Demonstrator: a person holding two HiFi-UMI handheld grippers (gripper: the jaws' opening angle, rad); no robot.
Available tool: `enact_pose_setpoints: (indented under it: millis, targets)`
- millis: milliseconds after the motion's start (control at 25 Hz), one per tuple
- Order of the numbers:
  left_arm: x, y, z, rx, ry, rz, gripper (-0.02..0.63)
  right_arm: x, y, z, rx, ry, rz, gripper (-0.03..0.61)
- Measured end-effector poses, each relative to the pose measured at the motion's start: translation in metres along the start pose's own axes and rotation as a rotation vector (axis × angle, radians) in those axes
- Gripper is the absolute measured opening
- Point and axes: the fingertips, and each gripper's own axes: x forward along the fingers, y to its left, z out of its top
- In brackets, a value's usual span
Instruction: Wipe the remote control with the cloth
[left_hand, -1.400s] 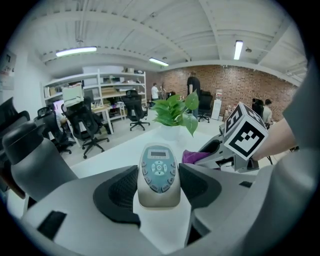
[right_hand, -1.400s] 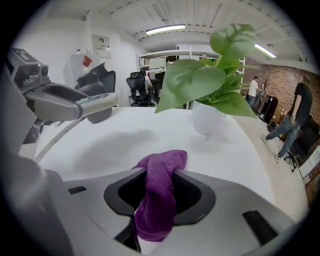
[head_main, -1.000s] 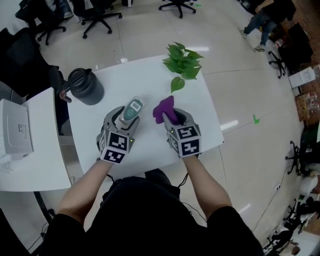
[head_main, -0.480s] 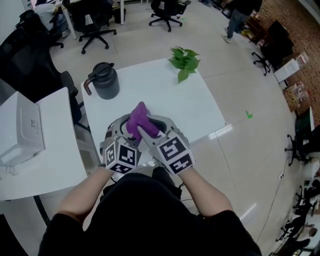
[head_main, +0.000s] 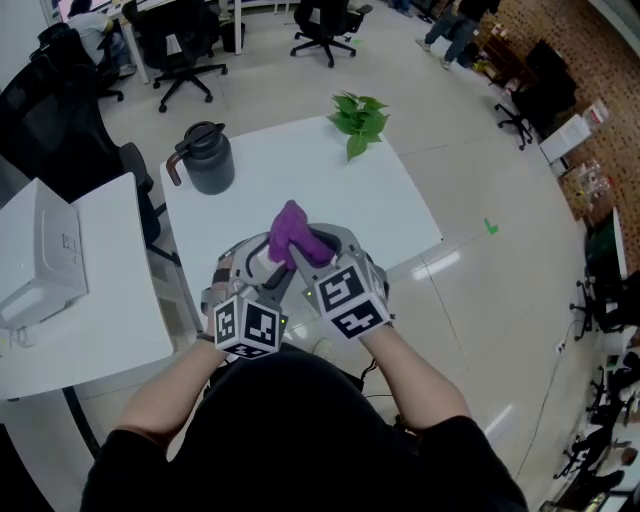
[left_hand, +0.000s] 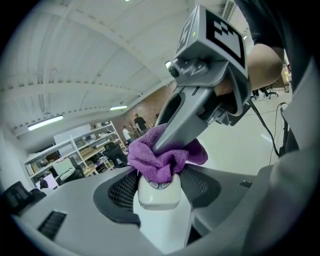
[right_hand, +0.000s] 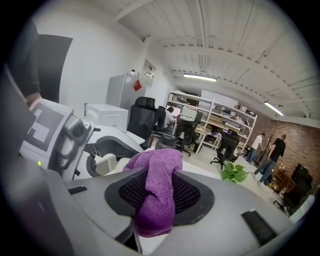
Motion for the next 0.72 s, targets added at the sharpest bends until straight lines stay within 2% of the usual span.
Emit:
enact_pose_setpoints:
  millis: [80, 200, 280, 360, 440, 520, 600, 720]
  targets:
    - [0.005, -0.006, 0.001, 0.017, -0.001, -0.006, 0.250, -0.007, -0.024, -0.008, 0.016, 0.004, -0.040, 0.141]
    - [0.011, -0.008, 0.011, -0.021, 0.006, 0.008, 0.250, -0.026, -0.054, -0.008, 0.062, -0.031, -0.070, 0.141]
    - [0.018, -0.010, 0.010, -0.031, 0.018, 0.011, 0.250, -0.039, -0.052, 0.002, 0.079, -0.078, -0.034, 0.141]
    - [0.026, -0.012, 0.008, -0.029, 0.026, 0.011, 0.250, -0.044, -0.032, 0.010, 0.075, -0.102, 0.052, 0.141]
    - [0.032, -0.015, 0.014, -0.022, 0.027, 0.014, 0.250, -0.043, -0.007, 0.010, 0.065, -0.095, 0.142, 0.143]
    - [0.036, -0.019, 0.022, -0.003, 0.020, 0.017, 0.250, -0.038, 0.007, 0.005, 0.054, -0.073, 0.192, 0.143]
    - [0.037, -0.023, 0.028, 0.020, 0.012, 0.019, 0.250, -0.036, 0.007, -0.002, 0.051, -0.055, 0.202, 0.143]
    - [0.034, -0.028, 0.036, 0.048, -0.002, 0.028, 0.250, -0.039, -0.015, -0.010, 0.059, -0.043, 0.164, 0.143]
